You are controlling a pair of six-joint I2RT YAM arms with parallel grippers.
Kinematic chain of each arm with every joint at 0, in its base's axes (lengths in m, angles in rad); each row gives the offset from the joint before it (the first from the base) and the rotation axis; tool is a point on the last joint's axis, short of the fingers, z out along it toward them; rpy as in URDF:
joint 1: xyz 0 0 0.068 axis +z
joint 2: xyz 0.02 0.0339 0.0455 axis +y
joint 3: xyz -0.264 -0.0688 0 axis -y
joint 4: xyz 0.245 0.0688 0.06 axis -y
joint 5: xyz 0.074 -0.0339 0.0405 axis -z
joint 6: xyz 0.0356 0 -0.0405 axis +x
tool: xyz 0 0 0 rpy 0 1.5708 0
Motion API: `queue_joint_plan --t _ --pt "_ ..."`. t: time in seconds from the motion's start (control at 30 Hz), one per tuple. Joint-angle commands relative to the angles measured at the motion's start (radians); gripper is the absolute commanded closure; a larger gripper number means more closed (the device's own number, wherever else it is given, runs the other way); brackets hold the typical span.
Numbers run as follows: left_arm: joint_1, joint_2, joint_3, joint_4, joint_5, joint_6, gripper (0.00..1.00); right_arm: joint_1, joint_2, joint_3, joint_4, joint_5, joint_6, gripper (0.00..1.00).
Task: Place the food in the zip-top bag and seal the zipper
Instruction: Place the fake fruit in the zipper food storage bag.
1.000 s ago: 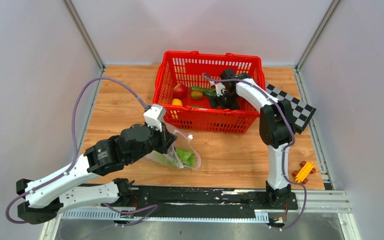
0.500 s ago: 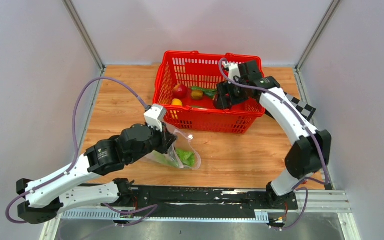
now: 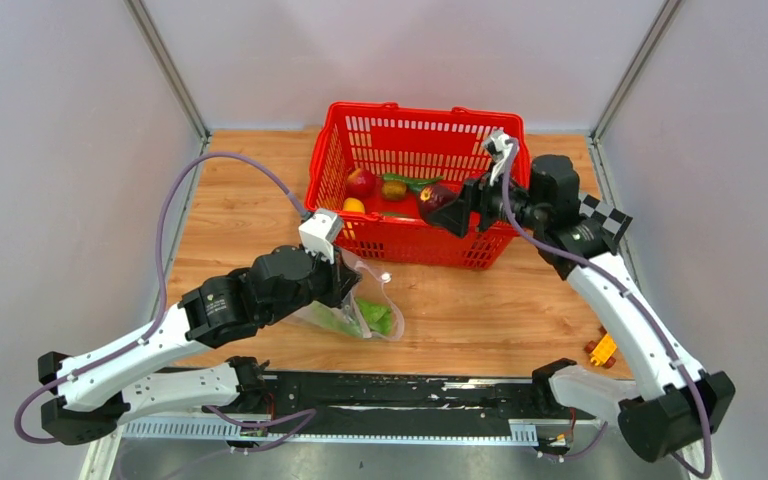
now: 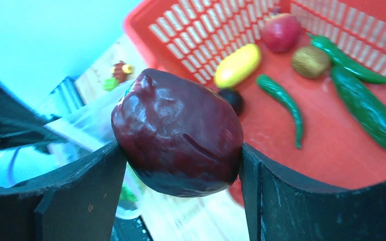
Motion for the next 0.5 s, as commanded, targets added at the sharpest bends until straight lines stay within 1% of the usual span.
queue_joint_plan --t 0.0,0.17,0.3,0.47 --pt "-0.005 -0.002 0.016 0.074 0.002 0.019 1.0 0.043 -0.106 -0.075 0.134 -0.151 0.066 0.68" --pt "-0.005 -0.001 0.015 0.084 0.001 0.024 1.0 0.126 -0.182 -0.163 0.145 -0.218 0.061 0.68" --pt "-0.005 -0.005 0.012 0.092 -0.002 0.024 1.0 0.236 -0.224 -0.241 0.139 -0.193 0.057 0.68" --pt "-0.005 -0.004 0.012 0.096 0.004 0.021 1.0 0.358 -0.213 -0.304 0.139 -0.151 0.089 0.69"
